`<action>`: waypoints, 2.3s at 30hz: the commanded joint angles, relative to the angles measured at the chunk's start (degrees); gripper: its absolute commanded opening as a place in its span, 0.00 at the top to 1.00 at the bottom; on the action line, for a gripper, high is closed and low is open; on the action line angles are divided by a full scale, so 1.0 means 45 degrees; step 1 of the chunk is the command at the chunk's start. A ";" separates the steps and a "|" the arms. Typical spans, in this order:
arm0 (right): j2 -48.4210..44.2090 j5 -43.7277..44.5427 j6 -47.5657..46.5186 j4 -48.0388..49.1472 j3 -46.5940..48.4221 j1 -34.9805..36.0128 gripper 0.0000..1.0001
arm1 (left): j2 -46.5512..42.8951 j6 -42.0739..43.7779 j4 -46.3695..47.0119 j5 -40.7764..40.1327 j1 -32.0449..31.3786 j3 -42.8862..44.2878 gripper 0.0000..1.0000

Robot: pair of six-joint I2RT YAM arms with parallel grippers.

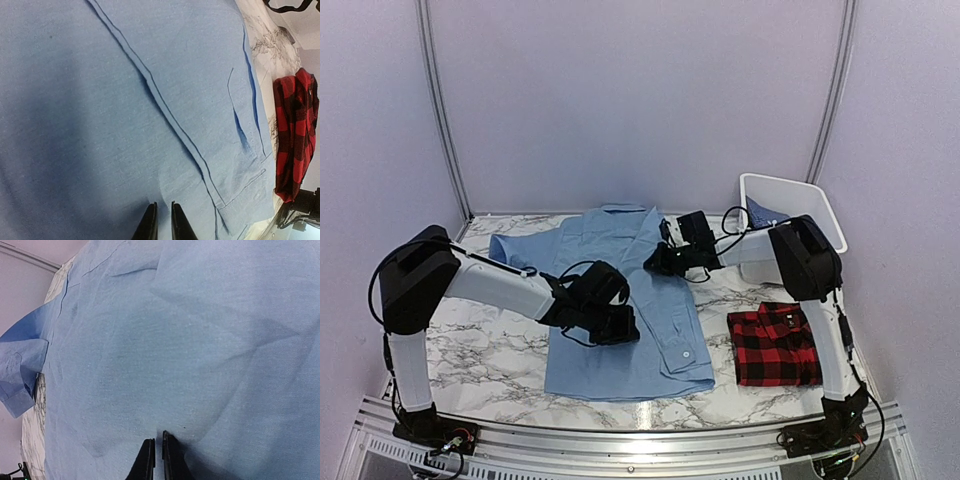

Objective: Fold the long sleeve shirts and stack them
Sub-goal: Move the 1/3-folded shirt to the center of the board, then pick up the sleeve from the corner of the board.

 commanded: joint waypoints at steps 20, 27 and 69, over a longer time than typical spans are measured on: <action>-0.2416 0.1811 -0.3534 -0.4322 0.2058 0.1778 0.64 | -0.7793 0.1799 -0.5011 -0.5687 0.5240 -0.2817 0.67; -0.3210 0.2231 -0.3598 -0.4350 0.1391 0.2292 0.64 | -0.8283 0.2113 -0.5088 -0.5808 0.6492 -0.3597 0.57; -0.6481 0.4440 -0.5761 0.0593 -0.3167 0.5077 0.41 | -0.6109 -0.0272 -0.2570 0.0946 0.7088 -0.0662 1.00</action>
